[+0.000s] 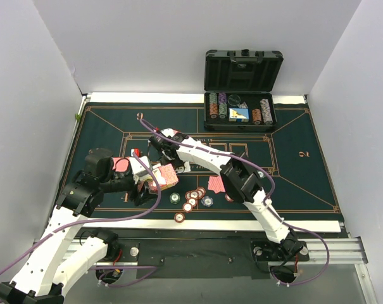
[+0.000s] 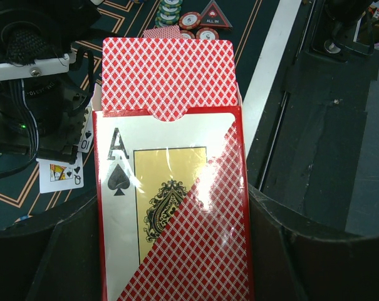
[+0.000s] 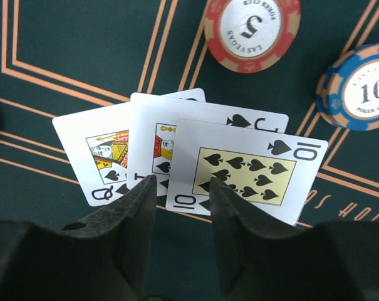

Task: Distribute texas hold em gaming equipment

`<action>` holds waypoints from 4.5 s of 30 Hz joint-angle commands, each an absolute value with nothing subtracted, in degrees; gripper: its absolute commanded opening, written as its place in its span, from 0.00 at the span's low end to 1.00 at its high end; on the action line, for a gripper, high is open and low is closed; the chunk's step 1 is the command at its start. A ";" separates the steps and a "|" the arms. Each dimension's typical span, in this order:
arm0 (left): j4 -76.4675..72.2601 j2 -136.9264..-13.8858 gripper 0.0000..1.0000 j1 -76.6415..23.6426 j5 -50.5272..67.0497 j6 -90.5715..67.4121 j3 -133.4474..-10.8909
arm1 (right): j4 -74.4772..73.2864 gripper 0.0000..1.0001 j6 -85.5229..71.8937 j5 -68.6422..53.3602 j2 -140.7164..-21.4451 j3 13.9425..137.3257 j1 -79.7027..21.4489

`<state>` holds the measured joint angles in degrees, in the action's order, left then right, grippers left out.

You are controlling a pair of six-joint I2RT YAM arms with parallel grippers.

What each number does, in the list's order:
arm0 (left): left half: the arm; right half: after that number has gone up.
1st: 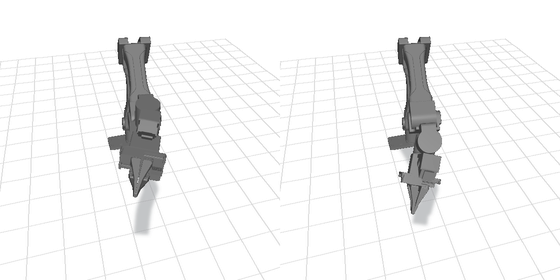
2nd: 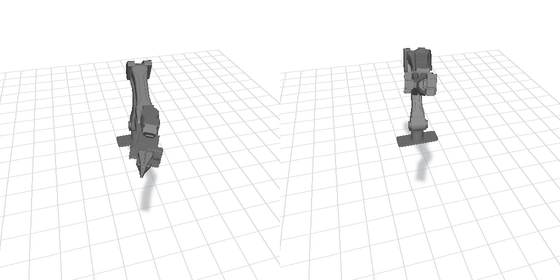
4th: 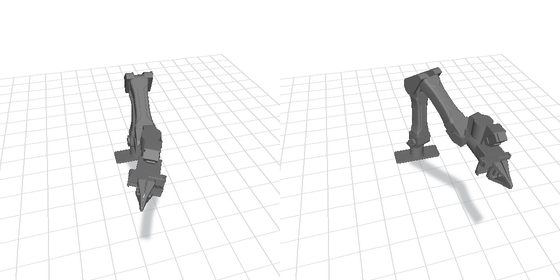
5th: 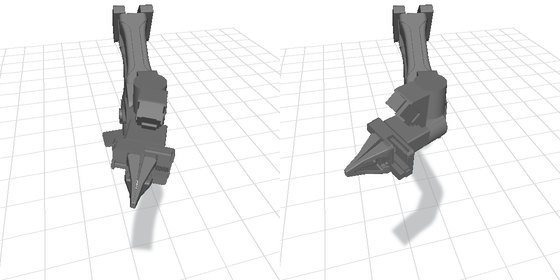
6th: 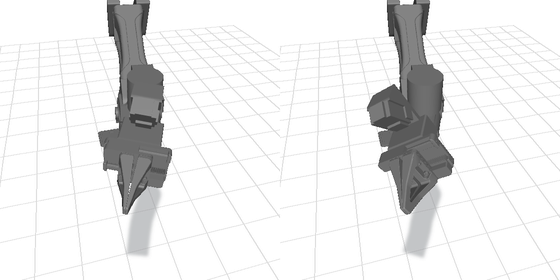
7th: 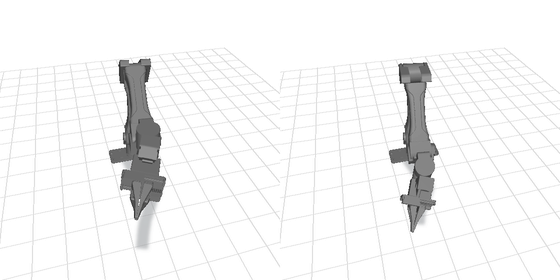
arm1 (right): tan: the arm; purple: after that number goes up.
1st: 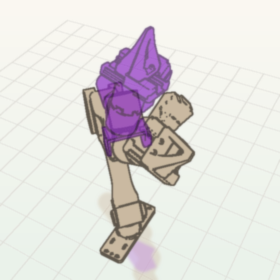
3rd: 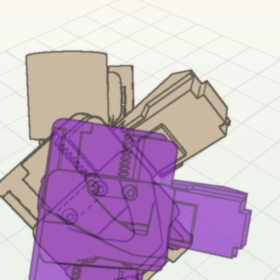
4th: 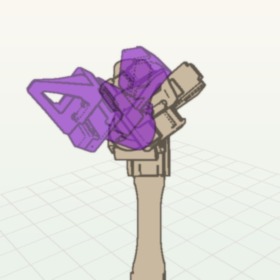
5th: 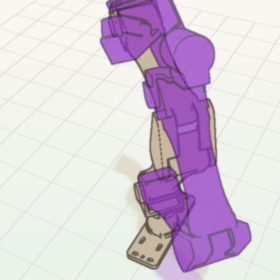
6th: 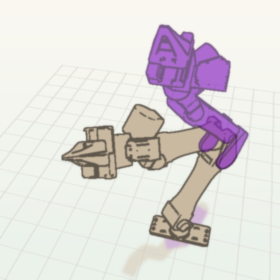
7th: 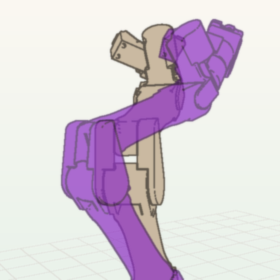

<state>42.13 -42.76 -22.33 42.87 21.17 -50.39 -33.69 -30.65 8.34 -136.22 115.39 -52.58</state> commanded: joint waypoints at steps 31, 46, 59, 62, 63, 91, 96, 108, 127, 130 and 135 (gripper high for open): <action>40.52 -41.84 0.00 -21.97 43.33 22.76 -52.65 | 12.91 0.96 -57.65 -35.94 -73.39 58.02 -39.81; 39.82 -42.45 0.00 -21.97 43.59 22.32 -53.17 | 19.51 0.87 -60.82 -36.91 -77.52 57.49 -47.72; 39.11 -42.54 0.00 -21.97 44.12 21.09 -53.52 | 19.25 0.61 -60.11 -36.91 -78.13 54.32 -48.78; 38.94 -42.71 0.00 -21.89 44.12 20.83 -53.79 | 20.03 0.57 -60.55 -37.00 -78.66 53.79 -48.78; 38.94 -42.71 0.00 -21.97 44.12 20.83 -53.79 | 20.21 0.54 -60.64 -37.00 -78.66 53.62 -48.69; 38.76 -42.19 0.00 -21.97 43.86 20.92 -53.17 | 16.78 0.11 -61.78 -37.44 -71.02 51.86 -41.57; 38.67 -42.28 0.00 -21.97 43.77 21.09 -53.00 | 17.49 0.02 -63.02 -37.97 -69.26 51.50 -40.43; 38.85 -42.19 0.00 -21.97 43.68 21.18 -53.00 | 13.01 0.00 -59.59 -40.43 -68.02 48.96 -28.48; 39.02 -42.28 0.00 -21.88 43.59 20.92 -53.53 | 30.15 0.00 -59.07 -29.01 -105.28 55.71 -31.37; 39.20 -42.19 0.00 -21.80 43.59 20.92 -53.70 | 26.03 0.00 -55.56 -24.28 -108.45 59.14 -32.52; 39.46 -42.01 0.00 -21.80 43.77 20.92 -53.79 | 14.08 0.00 -48.88 -17.16 -109.69 63.80 -34.36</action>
<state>42.44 -42.94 -22.06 41.89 21.34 -50.61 21.45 -55.66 -25.23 -110.37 58.96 -33.39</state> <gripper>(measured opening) 0.748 0.001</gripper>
